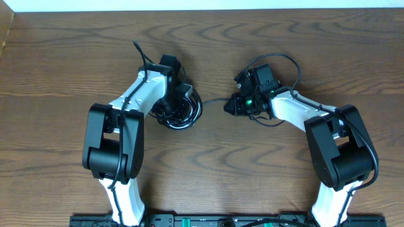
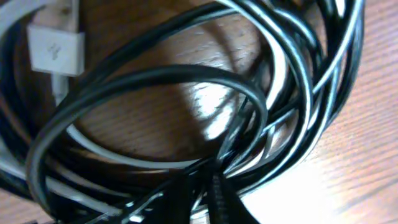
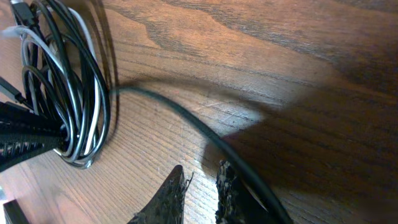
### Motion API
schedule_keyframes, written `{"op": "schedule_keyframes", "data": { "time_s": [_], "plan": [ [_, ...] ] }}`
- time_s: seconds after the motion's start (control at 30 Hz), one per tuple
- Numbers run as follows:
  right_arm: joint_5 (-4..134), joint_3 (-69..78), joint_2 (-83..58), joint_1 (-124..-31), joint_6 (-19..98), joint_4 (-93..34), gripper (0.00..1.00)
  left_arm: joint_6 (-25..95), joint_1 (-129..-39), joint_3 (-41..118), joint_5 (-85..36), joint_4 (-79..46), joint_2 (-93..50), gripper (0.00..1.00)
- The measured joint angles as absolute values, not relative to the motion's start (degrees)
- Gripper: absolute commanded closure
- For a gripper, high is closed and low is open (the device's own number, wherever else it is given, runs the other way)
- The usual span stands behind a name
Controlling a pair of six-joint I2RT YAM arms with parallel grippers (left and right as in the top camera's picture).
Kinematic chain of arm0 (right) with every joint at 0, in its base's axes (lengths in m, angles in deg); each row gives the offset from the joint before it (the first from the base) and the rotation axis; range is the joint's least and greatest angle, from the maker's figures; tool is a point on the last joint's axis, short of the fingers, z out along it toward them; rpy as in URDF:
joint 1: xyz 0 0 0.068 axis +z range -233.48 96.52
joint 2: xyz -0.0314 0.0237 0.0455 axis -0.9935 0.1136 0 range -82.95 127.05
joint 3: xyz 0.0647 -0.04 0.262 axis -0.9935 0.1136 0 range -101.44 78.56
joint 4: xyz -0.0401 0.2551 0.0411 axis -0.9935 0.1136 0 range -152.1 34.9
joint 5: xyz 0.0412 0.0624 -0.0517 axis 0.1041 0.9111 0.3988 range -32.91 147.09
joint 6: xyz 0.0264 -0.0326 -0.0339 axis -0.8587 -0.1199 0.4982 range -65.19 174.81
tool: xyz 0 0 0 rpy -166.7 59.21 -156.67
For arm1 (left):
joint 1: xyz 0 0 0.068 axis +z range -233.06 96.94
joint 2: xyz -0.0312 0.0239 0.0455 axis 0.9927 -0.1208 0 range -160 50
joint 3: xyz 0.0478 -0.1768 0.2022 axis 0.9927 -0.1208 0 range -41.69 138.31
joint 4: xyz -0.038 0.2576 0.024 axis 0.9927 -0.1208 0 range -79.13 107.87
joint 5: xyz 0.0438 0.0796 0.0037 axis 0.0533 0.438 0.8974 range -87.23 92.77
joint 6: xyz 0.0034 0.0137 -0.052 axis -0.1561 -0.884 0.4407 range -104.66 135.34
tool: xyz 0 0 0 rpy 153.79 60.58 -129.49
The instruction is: Untangle cables
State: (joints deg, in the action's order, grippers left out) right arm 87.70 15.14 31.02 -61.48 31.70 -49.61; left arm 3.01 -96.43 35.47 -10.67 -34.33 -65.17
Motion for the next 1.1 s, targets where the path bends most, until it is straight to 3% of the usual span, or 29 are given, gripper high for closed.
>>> {"op": "schedule_keyframes", "data": {
  "time_s": [0.07,0.33,0.43,0.8,1.1],
  "plan": [
    [87.7,15.1,31.0,-61.5,31.7,-49.6,0.85,3.4,-96.4,35.5,-10.6,-34.4,-65.2,0.92],
    [89.5,14.9,30.5,-61.5,32.7,-49.8,0.57,5.3,-96.4,39.8,-10.5,-39.4,-64.7,0.93],
    [90.6,14.9,29.2,-61.5,33.5,-50.6,0.51,5.5,-96.4,40.6,-10.4,-38.9,-61.3,0.93],
    [107.7,14.5,21.6,-61.5,28.6,-66.6,0.45,12.1,-96.4,42.0,-10.4,-31.3,-38.6,0.92],
    [112.5,14.5,21.6,-61.5,17.8,-72.9,0.41,17.1,-96.4,42.0,-10.5,-30.9,-35.4,0.93]
  ]
}}
